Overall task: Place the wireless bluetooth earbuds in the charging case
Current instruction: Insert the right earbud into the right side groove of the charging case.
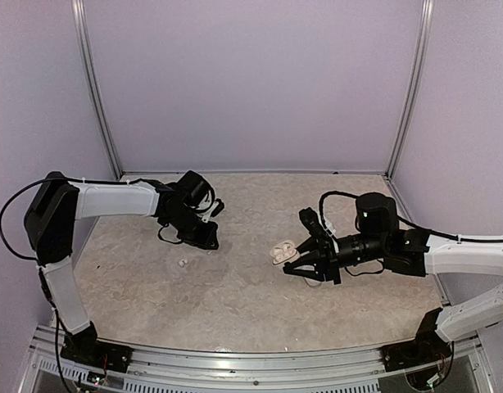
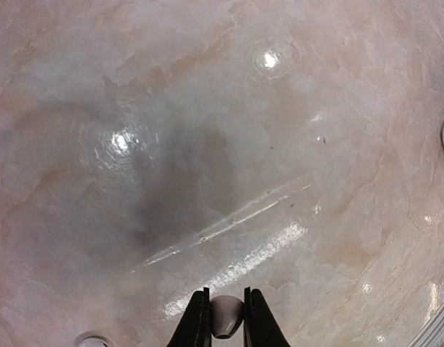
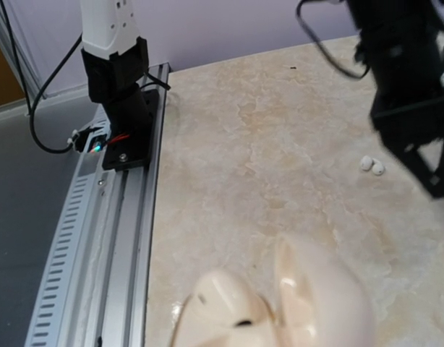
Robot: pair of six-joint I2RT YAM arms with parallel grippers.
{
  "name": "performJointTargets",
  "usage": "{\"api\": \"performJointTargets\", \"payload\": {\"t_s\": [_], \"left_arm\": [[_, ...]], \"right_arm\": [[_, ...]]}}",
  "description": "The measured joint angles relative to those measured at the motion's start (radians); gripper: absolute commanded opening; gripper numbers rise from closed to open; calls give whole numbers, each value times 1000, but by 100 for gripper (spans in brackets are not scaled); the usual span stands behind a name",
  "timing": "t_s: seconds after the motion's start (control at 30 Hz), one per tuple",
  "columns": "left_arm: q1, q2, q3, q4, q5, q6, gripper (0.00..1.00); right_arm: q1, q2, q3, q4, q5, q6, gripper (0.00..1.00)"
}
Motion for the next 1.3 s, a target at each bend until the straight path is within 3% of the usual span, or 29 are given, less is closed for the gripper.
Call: {"api": "performJointTargets", "payload": {"t_s": [0.2,0.47,0.83,1.3], "left_arm": [[-41,-31,-118,77,32,-72,7],[-57,-305,-266,319,65,-116,7],[-206,-570,-327,657,66,-142,7],[-401,-616,-330,900,18,-172,7]], "right_arm": [[0,-3,0,0,6,0,0],[0,-3,-9,68,52,1,0],[0,21,-15,283,160,-34,0],[16,88,-19,512,265,-101,0]]}}
